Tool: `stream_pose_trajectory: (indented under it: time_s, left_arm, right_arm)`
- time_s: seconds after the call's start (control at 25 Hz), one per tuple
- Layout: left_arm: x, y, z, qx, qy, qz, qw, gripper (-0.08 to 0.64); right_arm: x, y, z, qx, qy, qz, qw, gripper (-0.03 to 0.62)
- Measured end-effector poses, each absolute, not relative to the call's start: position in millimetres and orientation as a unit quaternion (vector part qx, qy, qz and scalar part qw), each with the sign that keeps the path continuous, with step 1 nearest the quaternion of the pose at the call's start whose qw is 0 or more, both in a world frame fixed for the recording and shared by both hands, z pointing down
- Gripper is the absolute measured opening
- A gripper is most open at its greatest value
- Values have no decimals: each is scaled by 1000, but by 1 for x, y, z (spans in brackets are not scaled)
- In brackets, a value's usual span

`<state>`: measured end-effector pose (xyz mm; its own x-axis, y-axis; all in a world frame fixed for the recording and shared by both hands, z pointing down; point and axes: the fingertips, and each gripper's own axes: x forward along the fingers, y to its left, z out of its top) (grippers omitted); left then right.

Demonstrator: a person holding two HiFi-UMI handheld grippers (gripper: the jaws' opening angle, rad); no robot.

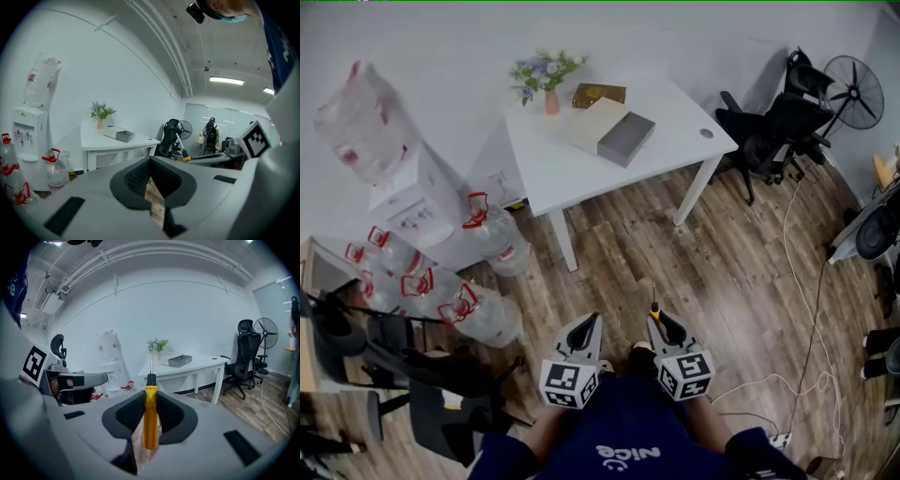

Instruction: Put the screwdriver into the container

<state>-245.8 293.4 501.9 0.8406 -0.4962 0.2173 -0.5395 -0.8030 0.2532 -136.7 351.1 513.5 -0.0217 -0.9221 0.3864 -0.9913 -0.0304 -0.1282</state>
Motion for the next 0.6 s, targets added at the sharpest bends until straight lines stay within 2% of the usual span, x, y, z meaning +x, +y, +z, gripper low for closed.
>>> stream_pose_trajectory:
  time_s: [0.2,0.6]
  left_arm:
    - [-240,279,505,947,-269,77,158,15]
    - [-191,233,507,943,-281,84,160,15]
  right_arm:
    - [-132,334,515,691,-691,188,98,89]
    - [-78,285,525,677,-701,199,101,89]
